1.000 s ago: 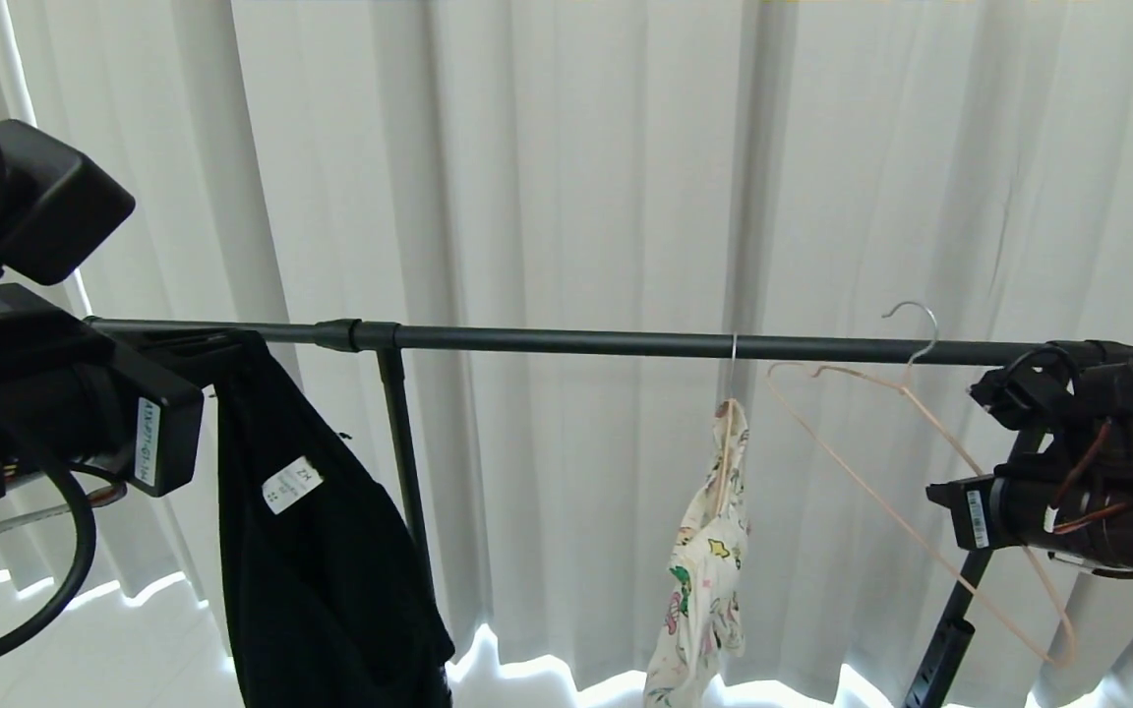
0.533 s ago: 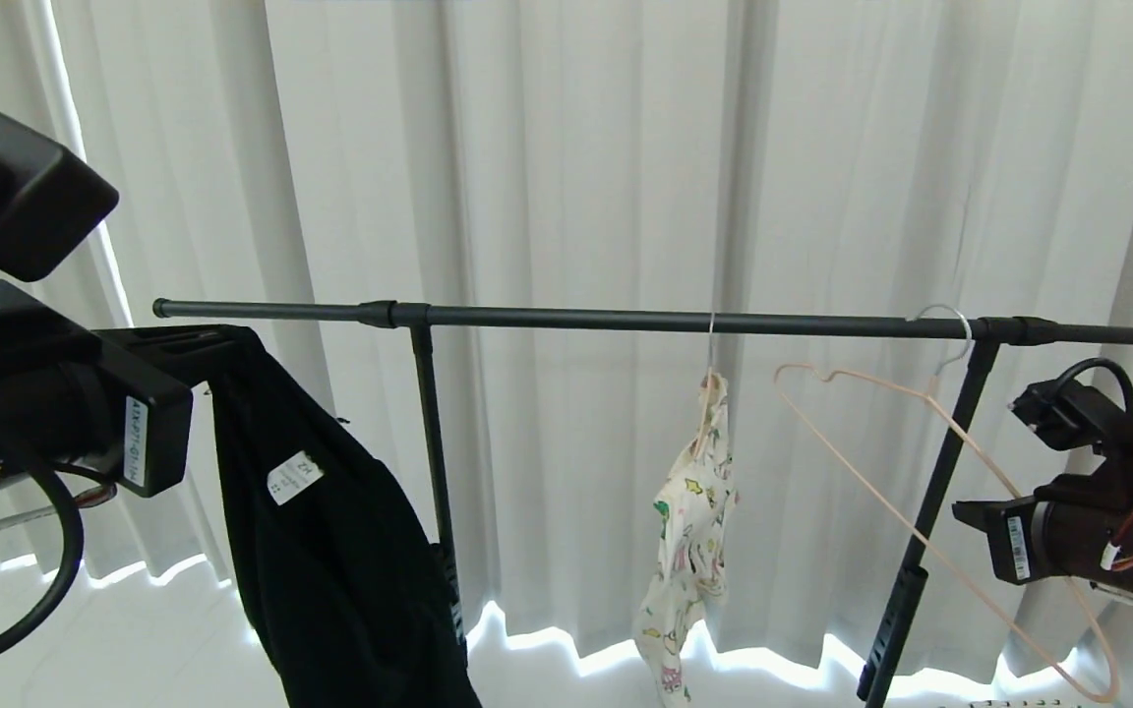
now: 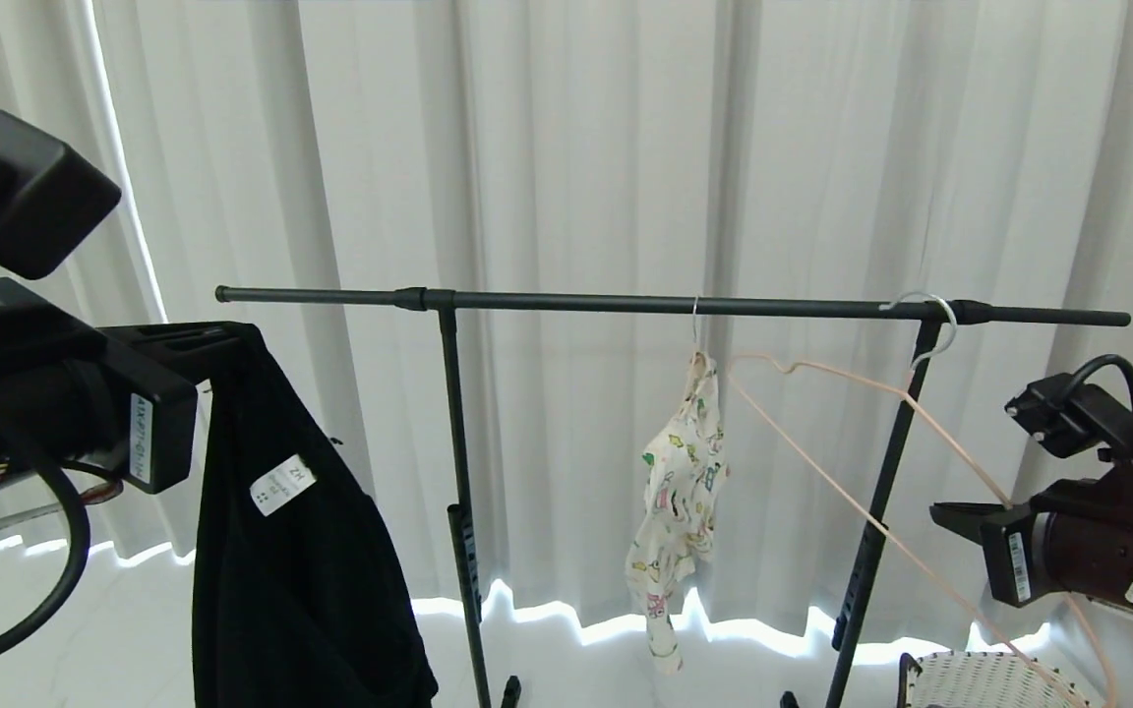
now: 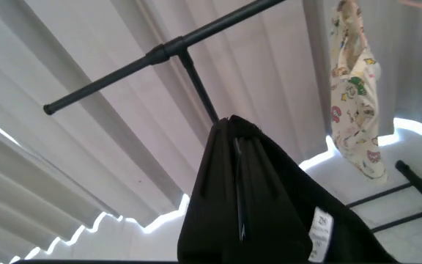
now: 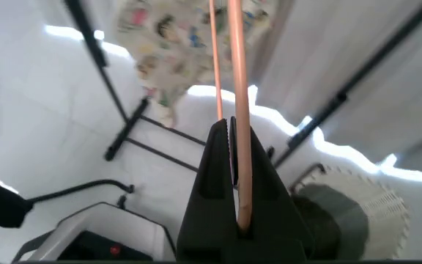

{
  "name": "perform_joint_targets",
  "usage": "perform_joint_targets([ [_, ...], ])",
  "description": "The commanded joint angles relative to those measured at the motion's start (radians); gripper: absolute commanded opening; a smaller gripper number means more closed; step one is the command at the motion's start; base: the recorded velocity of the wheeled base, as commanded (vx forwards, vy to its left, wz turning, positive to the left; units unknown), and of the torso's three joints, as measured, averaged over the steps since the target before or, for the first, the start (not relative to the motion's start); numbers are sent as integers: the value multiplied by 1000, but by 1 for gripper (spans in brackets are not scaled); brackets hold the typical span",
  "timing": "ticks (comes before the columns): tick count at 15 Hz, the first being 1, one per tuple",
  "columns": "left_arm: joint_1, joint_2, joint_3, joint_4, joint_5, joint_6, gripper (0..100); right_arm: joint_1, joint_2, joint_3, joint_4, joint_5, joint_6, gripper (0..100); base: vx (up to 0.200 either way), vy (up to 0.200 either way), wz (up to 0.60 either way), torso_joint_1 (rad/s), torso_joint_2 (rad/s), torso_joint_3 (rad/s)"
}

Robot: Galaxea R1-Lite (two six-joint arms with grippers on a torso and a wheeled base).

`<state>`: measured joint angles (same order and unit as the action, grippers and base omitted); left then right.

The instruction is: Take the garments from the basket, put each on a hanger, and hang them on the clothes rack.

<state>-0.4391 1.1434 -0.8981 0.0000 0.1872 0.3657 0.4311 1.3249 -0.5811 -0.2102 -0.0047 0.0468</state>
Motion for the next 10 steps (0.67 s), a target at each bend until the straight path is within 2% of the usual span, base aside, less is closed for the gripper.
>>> perform_joint_targets([
  [1,-7,7,2,0,0,-1,0,110,-52,0,-5,15,25,0,0,0,0,0,0,0],
  [3,-7,36,4,0,3,-19,0,225,-93,1,-5,55,64,0,0,0,0,0,0,0],
  [5,-7,99,4,2,11,-117,0,356,-115,3,-5,68,105,0,0,0,0,0,0,0],
  [7,-6,176,5,8,57,-169,0,479,-121,0,-9,68,148,0,0,0,0,0,0,0],
  [10,-32,263,-51,8,95,-283,0,606,-115,-3,-9,69,157,0,0,0,0,0,0,0],
])
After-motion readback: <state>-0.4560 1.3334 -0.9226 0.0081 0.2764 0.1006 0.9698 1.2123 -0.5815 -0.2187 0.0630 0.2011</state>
